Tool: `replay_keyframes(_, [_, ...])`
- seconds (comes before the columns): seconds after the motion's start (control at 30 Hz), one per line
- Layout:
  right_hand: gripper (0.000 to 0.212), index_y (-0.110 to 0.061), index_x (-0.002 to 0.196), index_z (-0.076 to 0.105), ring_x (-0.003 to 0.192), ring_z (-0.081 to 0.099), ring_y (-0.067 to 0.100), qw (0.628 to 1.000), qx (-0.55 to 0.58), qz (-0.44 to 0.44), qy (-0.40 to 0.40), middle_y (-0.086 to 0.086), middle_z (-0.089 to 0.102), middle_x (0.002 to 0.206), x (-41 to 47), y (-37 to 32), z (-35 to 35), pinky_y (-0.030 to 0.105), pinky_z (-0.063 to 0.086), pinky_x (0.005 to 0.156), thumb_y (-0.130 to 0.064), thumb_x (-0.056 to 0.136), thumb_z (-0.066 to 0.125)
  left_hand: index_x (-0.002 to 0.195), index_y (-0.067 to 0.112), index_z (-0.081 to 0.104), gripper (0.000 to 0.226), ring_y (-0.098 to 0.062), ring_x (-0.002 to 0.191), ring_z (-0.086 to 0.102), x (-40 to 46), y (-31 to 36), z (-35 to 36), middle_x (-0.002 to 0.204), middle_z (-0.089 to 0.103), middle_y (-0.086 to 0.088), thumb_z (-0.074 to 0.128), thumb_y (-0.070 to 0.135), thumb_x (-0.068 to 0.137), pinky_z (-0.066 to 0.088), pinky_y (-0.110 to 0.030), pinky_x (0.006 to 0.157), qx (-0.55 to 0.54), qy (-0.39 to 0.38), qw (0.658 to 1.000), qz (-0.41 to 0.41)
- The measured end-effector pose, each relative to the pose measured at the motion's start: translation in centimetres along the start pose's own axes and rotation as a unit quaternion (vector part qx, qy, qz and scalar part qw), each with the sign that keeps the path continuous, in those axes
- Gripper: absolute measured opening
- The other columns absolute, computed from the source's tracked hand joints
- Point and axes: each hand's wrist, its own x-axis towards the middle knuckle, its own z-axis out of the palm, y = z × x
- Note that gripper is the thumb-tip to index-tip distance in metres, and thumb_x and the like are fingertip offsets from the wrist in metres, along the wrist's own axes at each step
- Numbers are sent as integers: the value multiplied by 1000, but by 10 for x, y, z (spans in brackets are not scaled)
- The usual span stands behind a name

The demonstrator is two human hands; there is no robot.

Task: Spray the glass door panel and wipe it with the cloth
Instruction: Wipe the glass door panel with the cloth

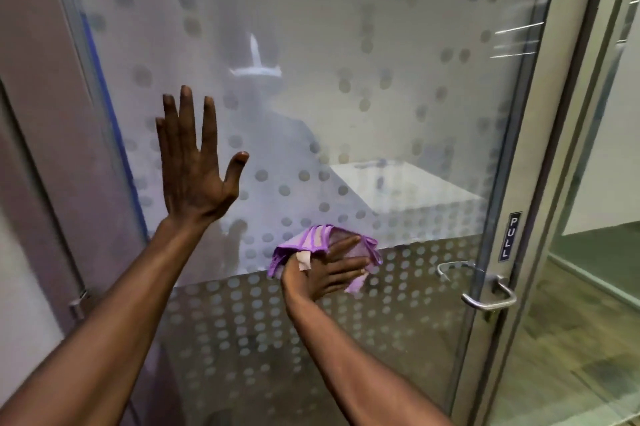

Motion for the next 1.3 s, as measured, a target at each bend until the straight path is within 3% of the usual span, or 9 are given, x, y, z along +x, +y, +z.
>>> replay_keyframes(0.13, [114, -17, 163, 17, 155, 1, 51, 965, -15, -258, -54, 36, 3, 166, -36, 31, -2, 64, 13, 122, -67, 67, 55, 162, 9, 12, 82, -43, 158, 4, -65, -31, 4, 169, 7, -24, 42, 53, 100, 6, -55, 129, 35, -13, 995, -92])
replay_keyframes(0.23, [97, -26, 164, 13, 155, -17, 47, 895, -10, -442, -59, 27, -16, 168, -26, 62, 13, 68, 0, 123, -70, 83, 46, 161, 8, 17, 80, -43, 157, 7, -99, -51, 11, 167, 10, -27, 44, 52, 100, 11, -56, 128, 65, -12, 991, -116])
replay_keyframes(0.43, [69, -40, 159, 29, 161, 4, 30, 640, -44, -767, -12, 9, 20, 171, -2, 80, 21, 62, 24, 119, -62, 97, 51, 161, 9, 16, 82, -44, 155, 10, -110, -62, 19, 165, 15, -30, 38, 57, 99, 6, -54, 129, 94, -18, 993, -75])
replay_keyframes(0.57, [74, -37, 163, 10, 161, 1, 28, 456, -111, -882, -36, 4, 7, 174, 12, 55, 19, 54, -5, 128, -60, 100, 42, 161, 10, 15, 82, -44, 156, 10, -114, -65, 16, 166, 14, -28, 37, 58, 98, 4, -51, 129, 84, -19, 994, -70])
replay_keyframes(0.63, [77, -35, 163, 10, 161, 1, 28, 396, -121, -910, -27, 4, 7, 174, 19, 27, 11, 52, -10, 129, -61, 99, 44, 162, 14, 9, 80, -43, 156, 8, -115, -68, 12, 166, 10, -26, 36, 57, 99, 6, -49, 130, 47, -15, 997, -59])
replay_keyframes(0.7, [76, -36, 162, 16, 161, 4, 28, 412, -86, -907, -8, 4, 12, 173, 21, -8, -4, 52, -9, 129, -62, 97, 45, 163, 20, 4, 78, -36, 159, 4, -117, -72, 5, 167, 7, -22, 37, 52, 101, 15, -47, 129, 5, -4, 998, -60])
replay_keyframes(0.83, [70, -39, 159, 30, 159, 16, 34, 514, 22, -856, 49, 9, 24, 170, 15, -102, -48, 60, 12, 128, -67, 96, 43, 163, 20, 5, 72, -20, 160, 0, -115, -90, -8, 166, 23, -22, 28, 53, 103, 13, -41, 129, 20, 10, 999, -40])
replay_keyframes(1.13, [72, -35, 158, 33, 157, 18, 42, 645, 96, -745, 141, 19, 25, 168, -12, -242, -104, 66, 12, 124, -68, 95, 41, 159, 2, 18, 76, -25, 160, 0, -104, -110, -7, 168, 18, -18, 21, 53, 103, 6, -40, 130, 90, -1, 994, -56])
replay_keyframes(1.3, [70, -31, 157, 37, 156, 19, 44, 618, 97, -771, 117, 20, 28, 167, -23, -198, -77, 68, 18, 121, -63, 96, 46, 157, 4, 27, 69, -17, 160, 4, -102, -104, -9, 163, 30, -21, 21, 49, 104, 8, -33, 130, 24, 46, 996, -74])
